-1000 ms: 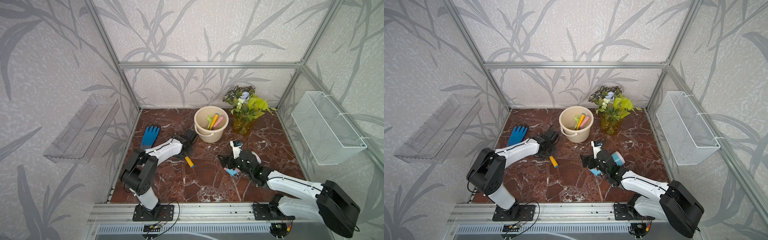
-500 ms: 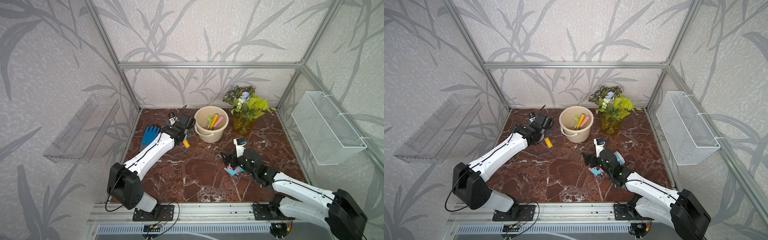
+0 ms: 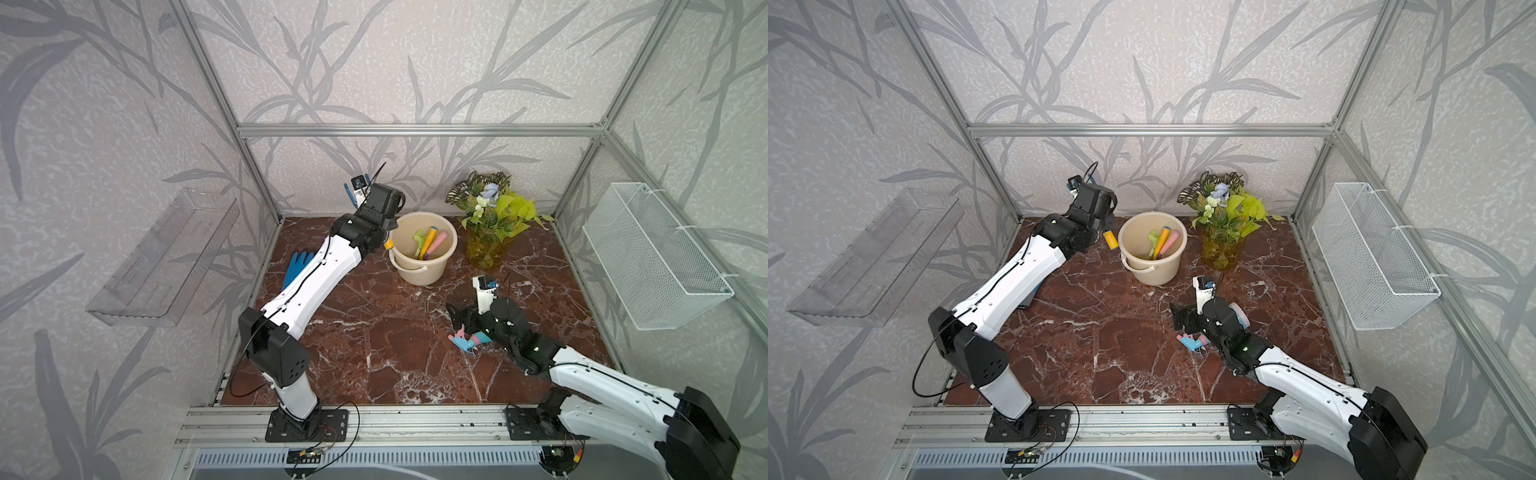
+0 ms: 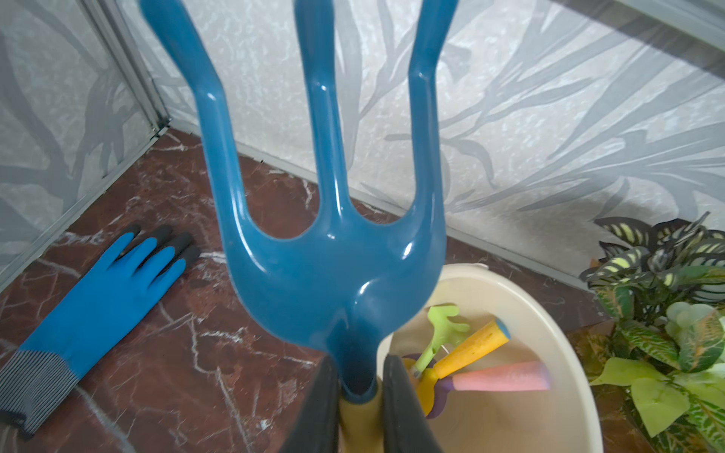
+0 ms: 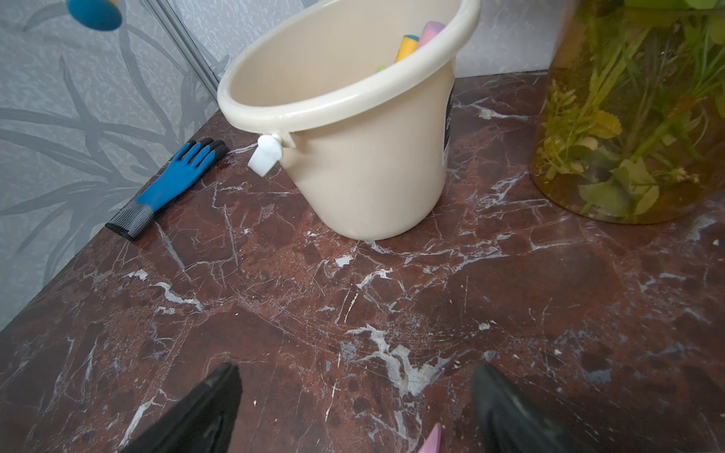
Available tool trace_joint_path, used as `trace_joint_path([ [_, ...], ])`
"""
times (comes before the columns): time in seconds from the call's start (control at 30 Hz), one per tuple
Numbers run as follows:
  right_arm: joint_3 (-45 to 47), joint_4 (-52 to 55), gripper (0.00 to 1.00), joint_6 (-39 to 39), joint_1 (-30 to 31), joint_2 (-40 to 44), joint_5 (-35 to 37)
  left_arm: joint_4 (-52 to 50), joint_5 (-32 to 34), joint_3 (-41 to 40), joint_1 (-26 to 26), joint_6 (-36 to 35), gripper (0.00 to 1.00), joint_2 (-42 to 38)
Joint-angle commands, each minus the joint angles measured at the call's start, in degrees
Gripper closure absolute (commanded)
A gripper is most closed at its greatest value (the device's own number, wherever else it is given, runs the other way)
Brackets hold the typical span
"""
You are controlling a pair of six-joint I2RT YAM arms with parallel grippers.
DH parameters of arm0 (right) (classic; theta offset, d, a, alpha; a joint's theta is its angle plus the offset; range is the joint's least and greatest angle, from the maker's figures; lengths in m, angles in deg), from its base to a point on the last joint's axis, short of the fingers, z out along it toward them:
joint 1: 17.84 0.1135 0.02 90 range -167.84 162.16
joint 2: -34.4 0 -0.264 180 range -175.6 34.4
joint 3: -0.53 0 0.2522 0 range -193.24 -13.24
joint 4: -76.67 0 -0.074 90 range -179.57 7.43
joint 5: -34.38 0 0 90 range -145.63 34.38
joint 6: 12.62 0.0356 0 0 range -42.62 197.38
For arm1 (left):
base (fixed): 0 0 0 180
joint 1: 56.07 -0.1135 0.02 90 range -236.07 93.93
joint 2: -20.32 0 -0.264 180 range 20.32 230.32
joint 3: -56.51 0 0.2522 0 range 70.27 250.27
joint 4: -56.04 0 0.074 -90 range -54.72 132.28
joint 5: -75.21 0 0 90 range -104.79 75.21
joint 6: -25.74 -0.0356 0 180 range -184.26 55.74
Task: Organize the gardening tools
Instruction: Place the gardening tool in the container.
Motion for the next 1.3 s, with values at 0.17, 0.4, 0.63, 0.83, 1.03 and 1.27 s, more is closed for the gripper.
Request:
trace_joint_path([
  [0.17, -0.52, 1.49, 0.05, 0.28, -0.47, 1.16, 1.13, -1.10, 6.18, 20.51, 3.94, -9.54, 1.00, 14.25],
  [0.4, -0.17, 1.95, 0.05, 0.45, -0.62, 1.51, 1.26, 5.38, 8.76, 25.81, 6.48, -15.73, 1.00, 21.54],
  [0.63, -0.02, 3.19, 0.05, 0.29, -0.78, 2.60, 1.80, 10.52, 9.98, 21.83, 7.45, -16.47, 1.00, 24.19],
  [0.83, 0.52, 4.02, 0.05, 0.23, -1.19, 3.67, 2.00, 15.88, 14.10, 11.32, 8.51, -15.70, 1.00, 23.21],
  [1.03, 0.71, 4.21, 0.05, 0.51, -1.33, 4.02, 1.74, 20.12, 14.35, 4.26, 8.47, -14.69, 0.99, 22.60],
  [1.27, 1.06, 4.74, 0.04, 0.70, -1.44, 4.94, 1.92, 21.18, 14.49, 1.88, 8.51, -13.88, 0.76, 22.68],
])
